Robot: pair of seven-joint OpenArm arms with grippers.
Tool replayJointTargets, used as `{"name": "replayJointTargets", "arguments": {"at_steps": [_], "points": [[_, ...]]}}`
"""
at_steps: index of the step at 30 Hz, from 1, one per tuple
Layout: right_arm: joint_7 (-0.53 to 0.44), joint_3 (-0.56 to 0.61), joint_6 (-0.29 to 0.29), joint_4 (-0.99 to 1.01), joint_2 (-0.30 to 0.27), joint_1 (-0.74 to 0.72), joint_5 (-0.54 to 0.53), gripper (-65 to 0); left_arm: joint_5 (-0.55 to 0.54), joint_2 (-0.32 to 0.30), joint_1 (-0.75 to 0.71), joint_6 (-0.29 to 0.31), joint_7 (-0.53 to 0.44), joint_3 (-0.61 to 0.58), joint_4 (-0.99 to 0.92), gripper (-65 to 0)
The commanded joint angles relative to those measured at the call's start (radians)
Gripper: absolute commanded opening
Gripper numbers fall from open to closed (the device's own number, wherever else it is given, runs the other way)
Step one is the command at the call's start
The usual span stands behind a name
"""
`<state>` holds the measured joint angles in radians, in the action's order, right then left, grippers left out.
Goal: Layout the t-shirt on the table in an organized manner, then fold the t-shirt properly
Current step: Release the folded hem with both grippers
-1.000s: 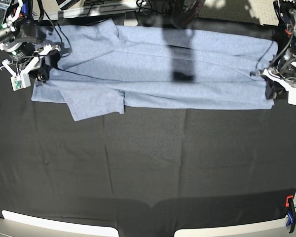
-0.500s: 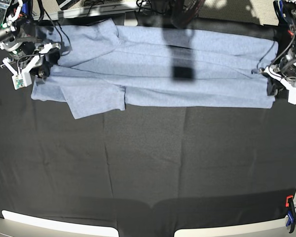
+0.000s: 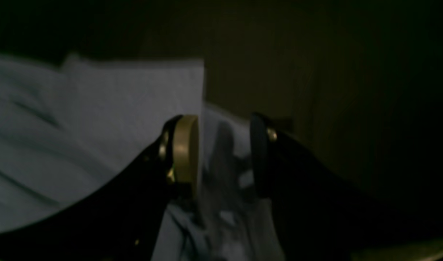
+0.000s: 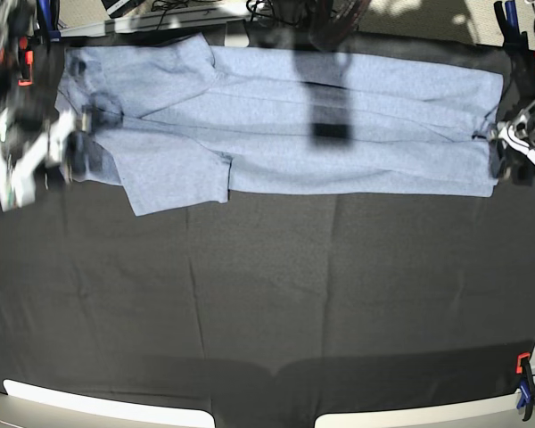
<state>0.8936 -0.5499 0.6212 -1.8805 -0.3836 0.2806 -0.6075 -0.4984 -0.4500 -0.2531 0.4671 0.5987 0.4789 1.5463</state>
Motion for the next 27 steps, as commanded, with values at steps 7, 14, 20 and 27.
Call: {"name": "replayJointTargets", "arguments": {"at_steps": [7, 14, 20, 27], "points": [[-0.002, 0.125, -0.021, 0.167, -0.010, -0.197, 0.042, -42.0, -0.001, 0.032, 0.010, -0.003, -0.050, 0.006, 0.020, -32.8], [0.060, 0.298, -0.039, 0.369, -0.008, -0.349, 0.068, -42.1, 0.000, 0.034, 0.010, -0.003, -0.050, 0.006, 0.020, -32.8], [0.098, 0.421, -0.134, 0.493, 0.011, -0.419, 0.183, -42.1, 0.000, 0.034, 0.010, -0.003, -0.049, 0.006, 0.020, -32.8], [0.146, 0.440, -0.143, 0.505, 0.054, -0.430, 0.186, -42.1, 0.000, 0.035, 0.010, -0.003, -0.050, 0.006, 0.020, -32.8]]}}
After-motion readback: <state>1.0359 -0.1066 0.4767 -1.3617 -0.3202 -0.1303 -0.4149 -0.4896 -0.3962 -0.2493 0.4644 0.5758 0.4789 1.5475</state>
